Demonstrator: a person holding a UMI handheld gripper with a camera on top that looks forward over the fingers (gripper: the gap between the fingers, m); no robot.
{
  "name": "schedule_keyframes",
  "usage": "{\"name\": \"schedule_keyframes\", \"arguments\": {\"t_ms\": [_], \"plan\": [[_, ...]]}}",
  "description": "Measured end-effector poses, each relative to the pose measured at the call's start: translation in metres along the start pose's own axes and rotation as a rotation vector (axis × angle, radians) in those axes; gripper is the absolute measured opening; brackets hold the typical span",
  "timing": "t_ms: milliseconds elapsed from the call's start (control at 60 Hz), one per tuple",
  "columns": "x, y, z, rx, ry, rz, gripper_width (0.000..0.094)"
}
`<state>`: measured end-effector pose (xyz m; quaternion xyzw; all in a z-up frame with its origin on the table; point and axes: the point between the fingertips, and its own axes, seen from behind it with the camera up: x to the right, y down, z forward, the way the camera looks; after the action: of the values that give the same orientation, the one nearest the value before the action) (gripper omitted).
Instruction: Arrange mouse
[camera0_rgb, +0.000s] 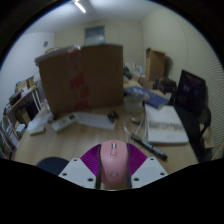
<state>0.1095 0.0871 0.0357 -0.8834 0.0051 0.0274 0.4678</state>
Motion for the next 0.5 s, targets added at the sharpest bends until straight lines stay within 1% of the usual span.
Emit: {"name": "schedule_keyframes", "arguments": {"t_ms": [117,167,217,267,367,433,500], "plan": [[-0.048,-0.063,-0.069,0.150,-0.045,-0.002,0.0338],[-0.077,-0.074,-0.088,0.188,-0.066,-0.012,0.0340],[-0.111,-0.071,-0.102,0.194,-0.091,-0.040,0.0342],[-0.135,-0.050,-0.102,0.171,-0.101,-0.065,0.0339],[-0.163,0.018,-0.082,0.060,-0.103,-0.063,0.0339],[-0.169,0.058,-0.068,-0.015,-0.106,-0.044,0.0339],[-0.168,0.087,-0.058,-0.064,-0.087,-0.048,0.0341]]}}
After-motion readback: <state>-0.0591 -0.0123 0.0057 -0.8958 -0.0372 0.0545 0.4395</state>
